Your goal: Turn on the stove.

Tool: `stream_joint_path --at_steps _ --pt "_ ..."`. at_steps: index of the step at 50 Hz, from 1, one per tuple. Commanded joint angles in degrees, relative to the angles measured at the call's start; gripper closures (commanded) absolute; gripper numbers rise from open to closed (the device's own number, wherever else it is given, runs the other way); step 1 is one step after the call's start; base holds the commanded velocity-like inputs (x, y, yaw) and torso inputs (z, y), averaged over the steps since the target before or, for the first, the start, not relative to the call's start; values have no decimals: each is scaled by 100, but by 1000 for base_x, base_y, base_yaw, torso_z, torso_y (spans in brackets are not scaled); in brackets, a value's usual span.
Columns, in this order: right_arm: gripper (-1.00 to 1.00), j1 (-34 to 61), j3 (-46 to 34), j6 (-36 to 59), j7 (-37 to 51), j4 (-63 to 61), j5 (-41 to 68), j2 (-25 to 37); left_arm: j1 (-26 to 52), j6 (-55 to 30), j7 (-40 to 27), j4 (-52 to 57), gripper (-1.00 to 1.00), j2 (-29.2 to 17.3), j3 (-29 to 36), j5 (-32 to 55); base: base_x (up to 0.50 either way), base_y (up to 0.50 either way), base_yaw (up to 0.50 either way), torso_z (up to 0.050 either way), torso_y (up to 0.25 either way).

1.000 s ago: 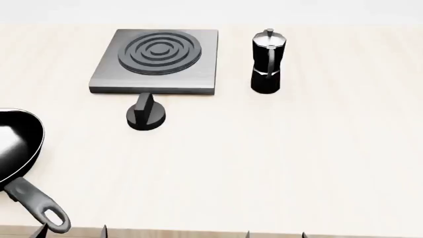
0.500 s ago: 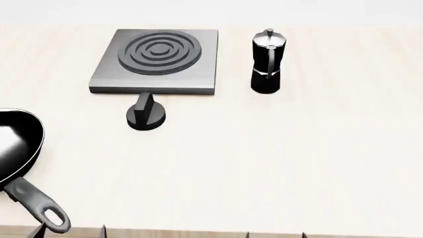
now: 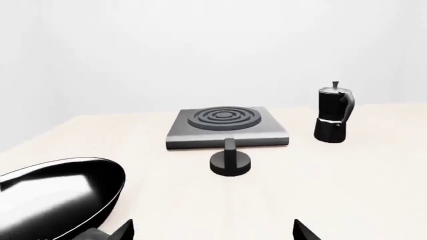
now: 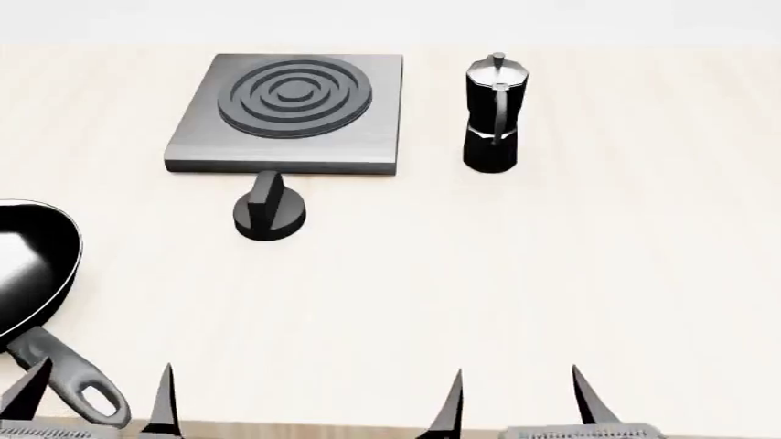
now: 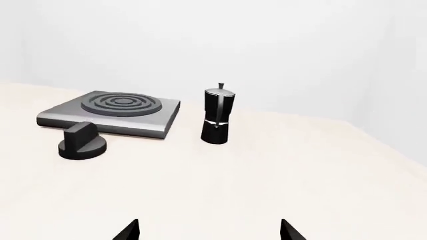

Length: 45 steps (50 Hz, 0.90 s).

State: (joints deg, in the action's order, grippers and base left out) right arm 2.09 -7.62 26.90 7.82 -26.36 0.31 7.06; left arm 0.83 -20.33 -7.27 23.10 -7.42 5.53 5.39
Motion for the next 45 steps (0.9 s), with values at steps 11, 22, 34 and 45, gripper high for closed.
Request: stream_joint_path --at_steps 11,22,34,45 --pt "-100 622 71 1466 -37 -1222 224 209 925 -1133 -30 825 -100 -112 -24 363 0 0 0 0 0" --pt "-100 1017 -34 1816 57 -1606 138 283 1418 -1514 -96 1201 -100 -135 -45 523 0 0 0 0 0" --pt "-100 1362 -190 2076 71 -1811 52 425 1771 -1487 -142 1077 -100 -120 -100 617 0 0 0 0 0" --pt "-100 1646 -147 2290 54 -2075 113 454 1989 -1492 -176 1185 -100 -183 86 566 0 0 0 0 0"
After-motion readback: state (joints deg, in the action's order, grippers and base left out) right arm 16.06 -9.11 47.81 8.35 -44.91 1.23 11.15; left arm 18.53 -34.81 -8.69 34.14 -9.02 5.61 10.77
